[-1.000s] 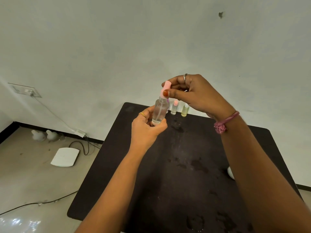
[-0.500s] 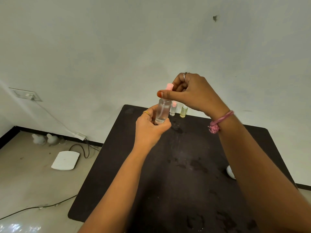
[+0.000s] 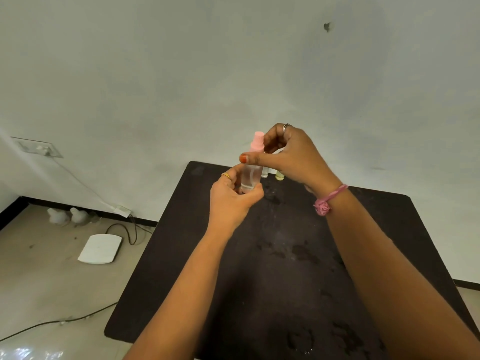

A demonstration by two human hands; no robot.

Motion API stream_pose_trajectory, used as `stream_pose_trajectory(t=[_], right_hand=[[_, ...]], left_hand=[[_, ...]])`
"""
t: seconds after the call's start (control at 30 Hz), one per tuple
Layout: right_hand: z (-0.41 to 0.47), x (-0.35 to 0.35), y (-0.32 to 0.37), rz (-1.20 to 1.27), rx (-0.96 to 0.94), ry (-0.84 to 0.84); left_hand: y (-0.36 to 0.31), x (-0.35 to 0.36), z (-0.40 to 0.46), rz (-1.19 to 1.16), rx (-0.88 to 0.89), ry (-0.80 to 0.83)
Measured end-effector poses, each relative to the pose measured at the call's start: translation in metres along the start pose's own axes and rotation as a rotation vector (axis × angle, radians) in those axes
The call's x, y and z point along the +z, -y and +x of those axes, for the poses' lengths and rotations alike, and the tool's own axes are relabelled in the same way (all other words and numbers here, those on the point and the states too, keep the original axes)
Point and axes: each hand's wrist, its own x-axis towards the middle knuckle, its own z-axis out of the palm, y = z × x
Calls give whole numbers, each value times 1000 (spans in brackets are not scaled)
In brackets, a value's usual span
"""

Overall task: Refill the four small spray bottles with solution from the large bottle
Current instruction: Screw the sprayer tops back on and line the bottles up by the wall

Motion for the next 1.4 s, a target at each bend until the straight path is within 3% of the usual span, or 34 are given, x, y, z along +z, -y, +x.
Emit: stream_pose_trajectory(t=[0.07,0.13,0.23,0.37,0.47,0.63,0.83,1.03,1.3,1.4], right_hand=[[-1,1,0,-9,49,27],[-1,-3,2,61,97,166],[-3,-11,1,168,47,293],[-5,-1,0,284,36,120],[-2,10,-1,196,81,9],[-1,-5,-3,257,77,279],[3,0,-6,244,62,99],[2,-4,-10,218,41,341],[3,22,-12,224,155,-121],[5,19,-14,244,187,1]], left_hand=[[1,0,-1,2,-3,-3],[2,-1,-2,0,-8,-9],[3,-2,-1,0,-17,-14],[3,-2,1,4,-12,-14],[4,-3,1,7,-12,-15],[6,-5,2,-15,-29,-27],[7,-6,3,-4,-36,-19],[8,-6,5,12,-28,-24],[10,-3,9,16,4,-9],[10,-2,12,8,11,-11]])
